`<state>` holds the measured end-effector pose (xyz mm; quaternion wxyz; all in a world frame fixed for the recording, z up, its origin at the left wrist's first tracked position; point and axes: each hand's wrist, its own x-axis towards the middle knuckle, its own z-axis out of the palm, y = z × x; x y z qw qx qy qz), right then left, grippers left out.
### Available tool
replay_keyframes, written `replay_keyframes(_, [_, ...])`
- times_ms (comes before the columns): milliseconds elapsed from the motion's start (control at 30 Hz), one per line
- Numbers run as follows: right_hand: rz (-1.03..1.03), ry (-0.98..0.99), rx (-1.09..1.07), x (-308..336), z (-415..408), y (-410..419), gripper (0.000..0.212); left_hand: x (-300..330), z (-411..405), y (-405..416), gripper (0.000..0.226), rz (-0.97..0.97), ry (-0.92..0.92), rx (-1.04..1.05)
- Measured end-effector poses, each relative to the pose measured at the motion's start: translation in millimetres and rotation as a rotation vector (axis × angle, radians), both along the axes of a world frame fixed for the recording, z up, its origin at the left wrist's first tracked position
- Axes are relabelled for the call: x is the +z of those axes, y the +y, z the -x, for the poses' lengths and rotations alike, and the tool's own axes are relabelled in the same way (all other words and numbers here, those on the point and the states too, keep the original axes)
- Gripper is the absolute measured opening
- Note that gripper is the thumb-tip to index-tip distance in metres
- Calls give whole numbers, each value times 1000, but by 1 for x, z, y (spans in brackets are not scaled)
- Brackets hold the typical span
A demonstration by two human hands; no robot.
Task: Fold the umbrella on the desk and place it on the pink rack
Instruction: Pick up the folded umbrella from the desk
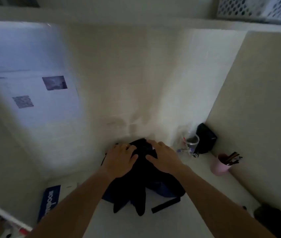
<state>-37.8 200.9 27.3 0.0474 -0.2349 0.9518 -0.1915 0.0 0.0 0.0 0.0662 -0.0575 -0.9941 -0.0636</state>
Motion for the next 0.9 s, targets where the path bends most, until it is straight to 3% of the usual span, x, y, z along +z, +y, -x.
replay_keyframes(167, [103,149,97,-42,32,-23,45,-54,35,8,45,-21,208,-98])
replay_keyframes(367, [127,389,91,-82,8,-6,35,-105,25,16,41,-80,354,-200])
replay_keyframes(533, [-53,455,64,-101,-41,35,27,-133,-18,27,36,31,520,-327])
replay_keyframes(667, [-146,444,-58,-139,-88,66,34,-150,-63,31,52,44,639,-312])
replay_keyframes(800, [-189,397,-228,-181,-134,88,39,-173,-115,35,65,-8,629,-211])
replay_keyframes(900, [-208,362,-307,-218,-163,95,39,-195,-149,42,76,-93,466,-191])
